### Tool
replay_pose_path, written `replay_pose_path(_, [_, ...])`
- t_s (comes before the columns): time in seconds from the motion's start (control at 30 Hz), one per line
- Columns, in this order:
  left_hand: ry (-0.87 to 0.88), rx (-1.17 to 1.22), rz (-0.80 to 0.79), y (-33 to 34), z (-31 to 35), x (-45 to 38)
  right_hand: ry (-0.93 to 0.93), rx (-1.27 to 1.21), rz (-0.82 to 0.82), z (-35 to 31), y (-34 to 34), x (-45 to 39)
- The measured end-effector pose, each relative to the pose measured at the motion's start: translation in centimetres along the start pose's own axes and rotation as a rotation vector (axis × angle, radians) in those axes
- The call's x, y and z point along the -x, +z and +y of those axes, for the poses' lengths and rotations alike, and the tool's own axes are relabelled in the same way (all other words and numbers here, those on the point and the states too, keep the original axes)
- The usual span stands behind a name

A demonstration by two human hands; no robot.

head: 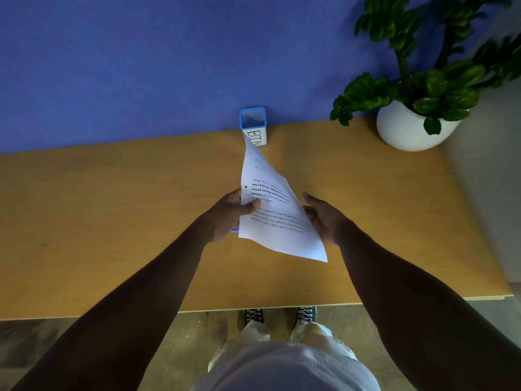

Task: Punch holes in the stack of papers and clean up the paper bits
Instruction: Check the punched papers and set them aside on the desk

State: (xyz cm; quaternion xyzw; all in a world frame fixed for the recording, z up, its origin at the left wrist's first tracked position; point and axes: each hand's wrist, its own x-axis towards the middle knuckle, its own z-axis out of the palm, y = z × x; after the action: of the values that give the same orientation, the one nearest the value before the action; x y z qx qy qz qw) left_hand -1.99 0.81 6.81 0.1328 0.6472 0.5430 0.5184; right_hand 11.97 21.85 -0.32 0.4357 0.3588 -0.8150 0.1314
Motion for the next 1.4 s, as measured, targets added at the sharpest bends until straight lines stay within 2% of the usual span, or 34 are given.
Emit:
replay_pose_path(0.13, [-0.017,-0.016,-0.01,-1.1,0.0,0.1,-0.217,-0.042,0.039,-1.2,0.4,0.0])
replay_pose_path(0.33, [0.005,-0.065,0.084,-2.4,0.8,-0.7,-0.463,0.127,0.163,-2.7,0.4,0.6])
replay_pose_path(0.7, [0.178,-0.008,0.453,-2.1,3.3,-2.9,-0.692,0.17,0.241,-5.7,2.1,1.9])
replay_pose_path(0.83, [0.179,0.028,0.504,-2.8,4.6,-3.3,-0.726,0.172,0.234,-6.5,2.2,2.2])
replay_pose_path(1.0, [0.171,0.061,0.476,-3.4,5.2,-3.7,-0.745,0.142,0.242,-6.8,2.2,2.2])
replay_pose_path(1.4, [0.111,-0.031,0.22,-4.2,2.8,-3.8,-0.71,0.109,0.302,-7.0,1.3,2.2])
